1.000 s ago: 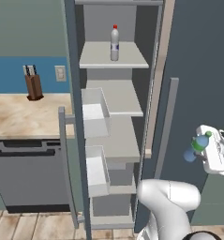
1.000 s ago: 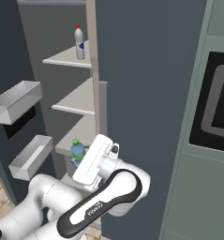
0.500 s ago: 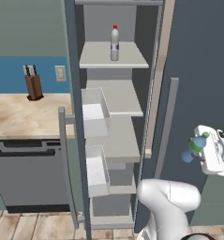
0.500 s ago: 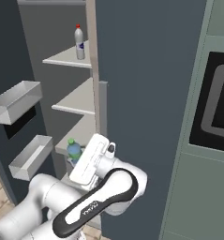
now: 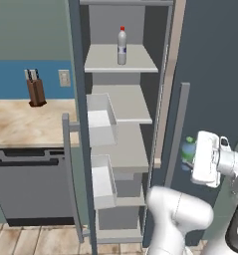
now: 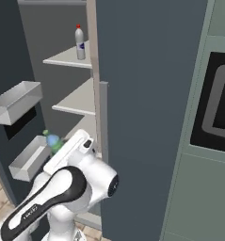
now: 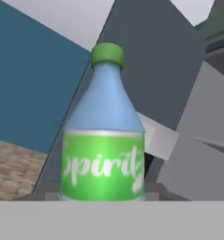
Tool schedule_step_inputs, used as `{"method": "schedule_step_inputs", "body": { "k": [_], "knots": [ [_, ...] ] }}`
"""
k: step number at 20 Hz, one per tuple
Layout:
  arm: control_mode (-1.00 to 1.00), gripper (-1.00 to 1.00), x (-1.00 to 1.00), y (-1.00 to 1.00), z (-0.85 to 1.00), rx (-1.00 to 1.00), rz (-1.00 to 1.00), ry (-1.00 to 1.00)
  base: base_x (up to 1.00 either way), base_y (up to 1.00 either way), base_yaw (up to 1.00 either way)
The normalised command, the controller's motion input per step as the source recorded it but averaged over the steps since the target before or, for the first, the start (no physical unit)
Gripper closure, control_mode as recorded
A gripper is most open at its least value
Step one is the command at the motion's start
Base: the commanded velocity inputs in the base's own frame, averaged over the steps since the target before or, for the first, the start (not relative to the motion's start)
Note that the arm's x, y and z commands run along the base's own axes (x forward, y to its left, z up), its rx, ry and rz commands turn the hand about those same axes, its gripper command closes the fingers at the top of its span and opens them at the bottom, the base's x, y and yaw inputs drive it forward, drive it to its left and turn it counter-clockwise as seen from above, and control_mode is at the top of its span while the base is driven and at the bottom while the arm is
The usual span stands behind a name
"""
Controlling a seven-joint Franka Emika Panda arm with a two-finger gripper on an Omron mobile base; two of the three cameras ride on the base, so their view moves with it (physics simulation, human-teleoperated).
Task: Take the bottled waters from the counter and place them in the freezer to freeze. Close the freezer door after placing the bottles.
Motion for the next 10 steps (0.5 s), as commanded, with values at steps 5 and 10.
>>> {"method": "schedule_step_inputs", "body": {
  "k": [5, 10],
  "knots": [
    [-1.0, 1.0, -0.01, 0.63, 0.0, 0.01, -0.59, 0.22, 0.0, 0.0, 0.0],
    [-1.0, 1.0, 0.01, 0.27, 0.0, 0.08, -0.45, 0.34, 0.0, 0.0, 0.0]
  ]
}}
